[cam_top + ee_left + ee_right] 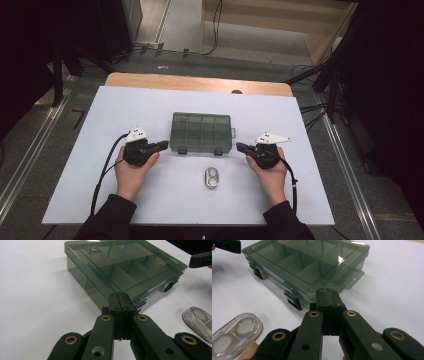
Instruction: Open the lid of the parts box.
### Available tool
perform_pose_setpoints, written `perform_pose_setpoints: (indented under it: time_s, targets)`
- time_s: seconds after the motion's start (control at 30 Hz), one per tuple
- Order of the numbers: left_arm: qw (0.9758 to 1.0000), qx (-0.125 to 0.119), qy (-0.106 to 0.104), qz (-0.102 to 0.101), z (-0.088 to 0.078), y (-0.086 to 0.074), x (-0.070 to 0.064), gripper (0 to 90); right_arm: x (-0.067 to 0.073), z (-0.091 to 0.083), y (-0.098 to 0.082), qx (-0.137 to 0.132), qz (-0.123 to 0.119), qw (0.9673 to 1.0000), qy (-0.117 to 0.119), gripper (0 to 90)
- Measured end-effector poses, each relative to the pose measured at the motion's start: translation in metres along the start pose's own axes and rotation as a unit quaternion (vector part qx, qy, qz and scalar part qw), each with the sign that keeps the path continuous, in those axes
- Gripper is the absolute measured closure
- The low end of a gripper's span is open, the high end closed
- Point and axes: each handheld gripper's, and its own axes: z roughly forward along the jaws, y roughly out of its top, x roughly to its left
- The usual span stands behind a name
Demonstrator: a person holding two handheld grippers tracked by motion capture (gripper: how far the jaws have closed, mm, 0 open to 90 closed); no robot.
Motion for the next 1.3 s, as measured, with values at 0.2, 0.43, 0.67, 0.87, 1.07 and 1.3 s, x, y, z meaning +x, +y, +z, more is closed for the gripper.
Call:
perform_pose_setpoints:
  time_s: [0.2,0.43,0.67,0.87,1.07,1.3]
  targets:
    - [0.9998,0.019,0.001,-0.005,0.003,-0.002,0.003,89.9,0.000,0.005,-0.003,0.011,-0.006,0.9999,0.005,87.9]
    - [0.9992,0.039,0.005,-0.001,0.009,-0.005,0.005,89.9,0.000,0.008,-0.004,0.019,-0.008,0.9998,0.004,87.9]
    - [0.9988,0.049,0.005,0.001,0.012,-0.006,0.005,89.9,0.003,0.012,-0.005,0.030,-0.018,0.9994,0.004,87.9]
    - [0.9988,0.049,0.003,0.005,0.012,-0.005,0.005,90.0,0.005,0.014,-0.006,0.037,-0.025,0.9990,0.002,87.9]
    - [0.9987,0.049,0.003,0.009,0.011,-0.005,0.005,90.0,0.006,0.015,-0.007,0.039,-0.025,0.9989,0.001,87.9]
    - [0.9988,0.047,0.000,0.012,0.009,-0.004,0.005,89.9,0.006,0.013,-0.005,0.031,-0.025,0.9992,0.002,87.8]
